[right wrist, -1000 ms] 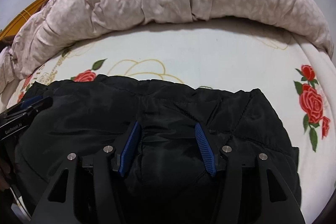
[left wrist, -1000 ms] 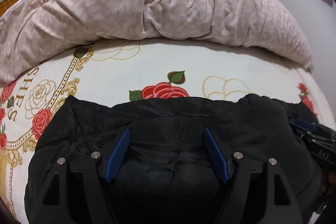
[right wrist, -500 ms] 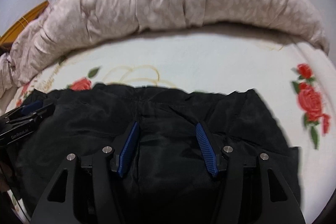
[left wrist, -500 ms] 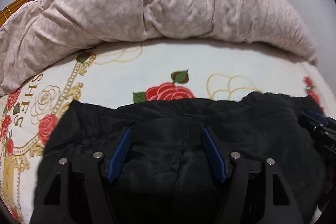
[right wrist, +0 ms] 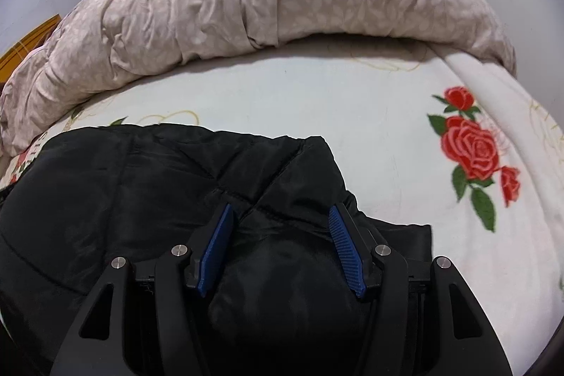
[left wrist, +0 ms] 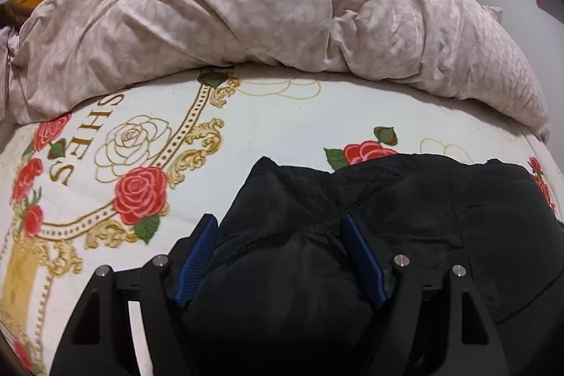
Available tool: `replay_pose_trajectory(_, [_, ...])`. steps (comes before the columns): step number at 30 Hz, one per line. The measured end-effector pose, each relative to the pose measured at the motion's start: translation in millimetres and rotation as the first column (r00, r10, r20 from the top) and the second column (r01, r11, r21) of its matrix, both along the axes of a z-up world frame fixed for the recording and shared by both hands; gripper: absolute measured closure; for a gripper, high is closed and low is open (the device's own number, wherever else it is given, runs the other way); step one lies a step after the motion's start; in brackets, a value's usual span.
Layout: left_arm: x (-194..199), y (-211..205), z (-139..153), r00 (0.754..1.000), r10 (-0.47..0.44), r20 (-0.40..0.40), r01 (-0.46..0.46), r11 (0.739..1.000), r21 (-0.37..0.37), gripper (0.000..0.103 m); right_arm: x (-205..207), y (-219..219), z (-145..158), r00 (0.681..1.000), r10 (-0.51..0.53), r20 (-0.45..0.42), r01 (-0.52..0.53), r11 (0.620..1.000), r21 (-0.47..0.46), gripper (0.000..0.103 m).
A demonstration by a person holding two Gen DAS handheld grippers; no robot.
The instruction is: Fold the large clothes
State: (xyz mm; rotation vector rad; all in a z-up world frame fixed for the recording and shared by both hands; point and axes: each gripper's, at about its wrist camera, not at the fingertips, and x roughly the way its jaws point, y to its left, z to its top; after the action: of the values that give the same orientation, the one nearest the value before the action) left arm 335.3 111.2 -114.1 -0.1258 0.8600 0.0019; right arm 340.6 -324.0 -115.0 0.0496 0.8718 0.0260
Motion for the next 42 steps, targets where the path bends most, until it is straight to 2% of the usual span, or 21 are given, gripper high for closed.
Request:
replay_pose_trajectory(6, [1.8,2.0,-10.4,1.0,0.01,0.018,-0.01,1.0,-0.026,0.026,4.1,-3.5,-10.2,1.0,-0.011,0.01,0.01,1.0,0.02,0.047])
replay_pose_trajectory(13, [5.5,-1.5,-7.0,1.0,0.021,-0.005,-0.021,1.0,0.006,0.025,5.0,-2.8,-2.7,1.0,-0.015,-0.001,0.015,1.0,0.006,0.047])
replay_pose_trajectory(15, [4.4,-3.4,3.4,1.0,0.022,-0.021,-0.022,0.999,0.028,0.028,3.0,-0.2,11.7,1.0,-0.022,-0.016,0.021,1.0,-0.019,0.047])
replay_pose_trajectory(17, [-3.4,-2.1,21.0,1.0,0.021,-0.013,-0.02,1.0,0.018,0.028,-6.8,1.4,32.8,1.0,-0.023,0.007,0.024,0.999,-0.026,0.047])
replay_pose_trajectory(22, [-41.0,-9.4,71.7,0.998,0.007,0.061,-0.006,1.0,-0.022,0.029,-47.8,9.6,82.8,0.997,0.01,0.082,-0.01,1.0,-0.003,0.046])
replay_pose_trajectory(24, [-61.3,-22.0,83.0,0.996,-0.029,0.081,0.032,0.999,-0.043,0.029,-62.7,15.2,87.1,0.997,0.027,0.074,-0.026,1.0,-0.014,0.046])
replay_pose_trajectory(26, [-72.1,-34.5,79.1,0.996,-0.066,0.067,0.069,0.997,-0.041,0.029,-72.8,15.6,76.8,0.999,0.027,0.029,-0.027,1.0,-0.016,0.046])
replay_pose_trajectory(29, [-70.6,-42.3,43.9,0.997,-0.067,-0.043,0.066,0.997,-0.028,0.029,-69.5,5.8,47.4,0.997,-0.01,-0.074,0.008,1.0,-0.025,0.046])
replay_pose_trajectory(32, [-70.5,-43.3,28.9,0.997,-0.064,-0.049,0.064,0.998,-0.019,0.028,-71.0,1.7,34.0,0.996,0.0,-0.087,-0.001,1.0,-0.018,0.046])
replay_pose_trajectory(37, [-68.8,-48.4,38.3,0.996,-0.055,-0.073,0.055,0.998,0.004,0.03,-73.8,3.6,46.4,0.995,-0.009,-0.095,0.005,0.999,-0.039,0.046])
replay_pose_trajectory(42, [-97.6,-40.9,62.6,0.998,-0.053,-0.02,0.053,0.999,-0.009,0.03,-103.1,11.4,74.4,0.999,0.011,-0.046,-0.013,0.998,-0.061,0.046])
